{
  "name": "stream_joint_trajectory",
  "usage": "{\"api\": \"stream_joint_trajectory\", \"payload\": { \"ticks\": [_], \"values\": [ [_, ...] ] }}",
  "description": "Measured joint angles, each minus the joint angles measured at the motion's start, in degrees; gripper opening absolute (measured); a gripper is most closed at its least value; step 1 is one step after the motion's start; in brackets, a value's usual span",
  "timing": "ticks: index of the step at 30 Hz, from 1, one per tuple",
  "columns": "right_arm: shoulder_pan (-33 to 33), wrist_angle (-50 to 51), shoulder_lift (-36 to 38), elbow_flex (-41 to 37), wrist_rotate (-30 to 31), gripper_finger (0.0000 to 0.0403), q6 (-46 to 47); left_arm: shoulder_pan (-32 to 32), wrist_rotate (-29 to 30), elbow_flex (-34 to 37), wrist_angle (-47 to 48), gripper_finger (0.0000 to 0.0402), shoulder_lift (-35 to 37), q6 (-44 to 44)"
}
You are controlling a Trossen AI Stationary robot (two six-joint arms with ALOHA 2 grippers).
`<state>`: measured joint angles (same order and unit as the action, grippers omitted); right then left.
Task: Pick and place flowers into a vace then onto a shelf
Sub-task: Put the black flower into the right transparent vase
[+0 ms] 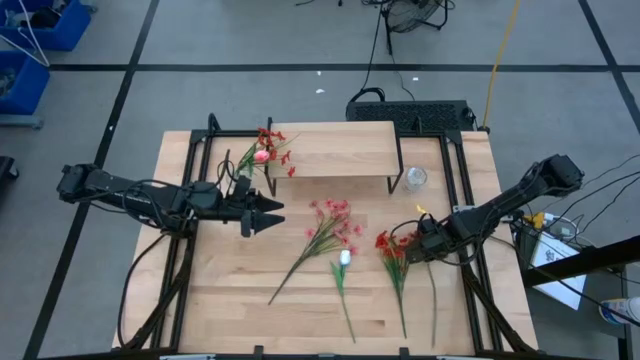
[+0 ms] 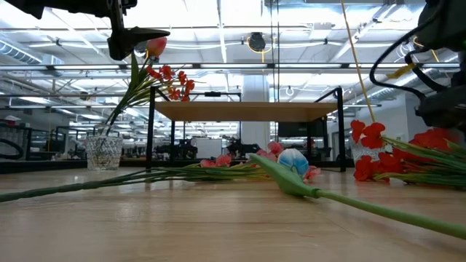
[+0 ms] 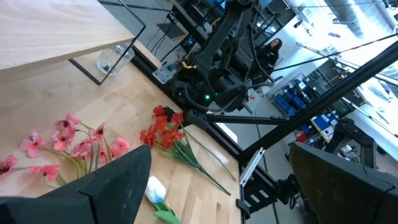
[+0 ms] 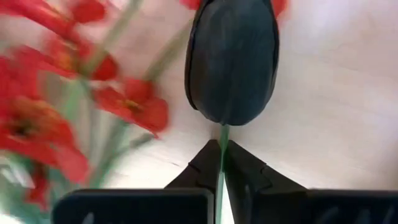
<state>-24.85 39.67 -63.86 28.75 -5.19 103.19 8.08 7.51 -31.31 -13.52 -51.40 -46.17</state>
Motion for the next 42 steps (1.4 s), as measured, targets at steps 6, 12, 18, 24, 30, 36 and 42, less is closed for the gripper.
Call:
{"api": "stream_joint_trajectory", "payload": {
  "ticks": [6,12,18,24,30,36,42],
  "values": [
    [0.0,1.2,6.3,0.4,2.0,0.0003,2.3,0.0,0.0,0.0,0.1,0.0386,0.0,0.5],
    [0.0,12.3,11.2,6.3,8.2,0.0002,2.2,0.0,0.0,0.0,0.1,0.0386,0.0,1.4],
    [0.0,29.7,11.8,17.4,21.4,0.0001,0.7,-0.1,0.0,0.0,0.2,0.0386,0.0,3.0],
    [0.4,42.8,11.4,25.2,36.0,0.0001,-0.1,-0.2,0.0,0.0,0.4,0.0386,0.0,3.5],
    [3.7,46.4,11.4,28.9,50.2,0.0,-9.4,-0.2,0.0,0.0,0.3,0.0386,0.0,3.7],
    [8.8,42.3,11.4,32.6,61.2,0.0,-27.9,-0.2,0.1,0.0,0.0,0.0386,0.0,2.2],
    [15.4,36.4,11.6,34.5,68.5,0.0,-44.2,-0.2,1.9,0.0,0.0,0.0386,0.0,0.7]
  ]
}}
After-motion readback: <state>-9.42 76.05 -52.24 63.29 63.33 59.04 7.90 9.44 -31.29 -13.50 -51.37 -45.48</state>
